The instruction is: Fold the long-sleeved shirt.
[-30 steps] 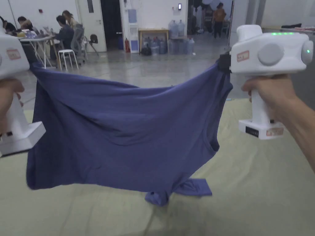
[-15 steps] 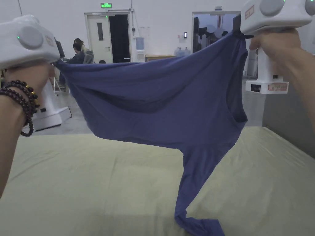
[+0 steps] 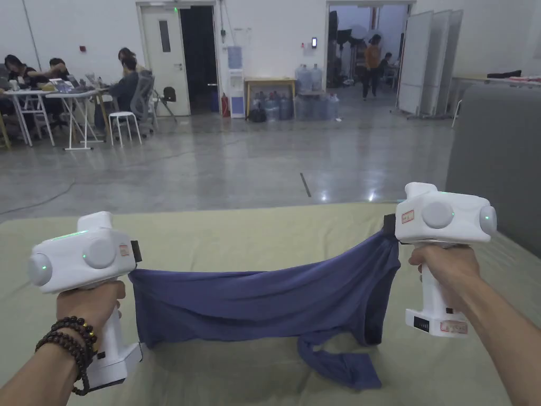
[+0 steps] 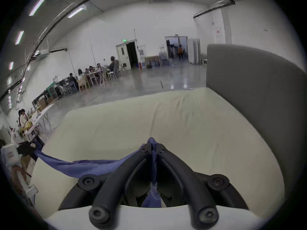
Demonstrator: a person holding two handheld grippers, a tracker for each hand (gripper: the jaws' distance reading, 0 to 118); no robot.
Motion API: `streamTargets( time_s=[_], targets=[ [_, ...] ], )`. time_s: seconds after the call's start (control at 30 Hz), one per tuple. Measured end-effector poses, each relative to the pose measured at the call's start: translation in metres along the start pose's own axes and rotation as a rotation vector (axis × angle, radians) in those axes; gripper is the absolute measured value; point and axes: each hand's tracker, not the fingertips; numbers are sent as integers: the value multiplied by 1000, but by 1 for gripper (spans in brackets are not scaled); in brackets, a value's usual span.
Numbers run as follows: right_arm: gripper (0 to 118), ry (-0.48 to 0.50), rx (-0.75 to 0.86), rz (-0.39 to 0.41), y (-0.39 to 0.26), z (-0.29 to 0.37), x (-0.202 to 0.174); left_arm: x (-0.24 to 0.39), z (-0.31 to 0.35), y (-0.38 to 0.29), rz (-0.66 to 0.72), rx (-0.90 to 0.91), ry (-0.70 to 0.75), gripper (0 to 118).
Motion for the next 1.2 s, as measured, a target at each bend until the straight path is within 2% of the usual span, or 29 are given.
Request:
streamTargets(
  time_s=[0.1, 0.2, 0.27, 0.4, 0.5, 0.57, 0.67, 0.73, 0.87, 0.93, 1.07, 1.2],
  targets=[
    [6, 48, 53, 20, -22, 44, 4, -17, 38, -19, 54, 42, -45, 0],
    [6, 79, 41, 67, -65, 92, 10, -35, 84, -61, 63, 60, -61, 0],
    [6, 93, 23, 84, -104, 118, 15, -58, 86, -93, 72, 60, -65, 0],
    [6, 116, -25, 118, -196, 172, 23, -83, 147, -185, 72, 31, -88, 0],
    [6, 94, -101, 113, -260, 204, 32, -100, 188, -245, 52, -35, -43, 0],
    [6, 85, -130, 67, -299, 227, 41, -117, 213, -277, 72, -63, -47, 0],
    [6, 30, -206, 96, -340, 251, 49, -136, 239, -307, 82, -104, -15, 0],
    [6, 35, -270, 118, -364, 258, 56, -144, 251, -322, 82, -123, 8, 0],
    [6, 43, -313, 119, -390, 279, 64, -144, 269, -341, 29, -151, 13, 0],
    [6, 22, -344, 138, -399, 283, 68, -145, 274, -348, 30, -155, 27, 0],
    [6, 14, -368, 111, -413, 279, 74, -152, 272, -362, 73, -185, 37, 0],
    [6, -1, -391, 128, -415, 274, 70, -152, 269, -369, 75, -196, 35, 1]
  ],
)
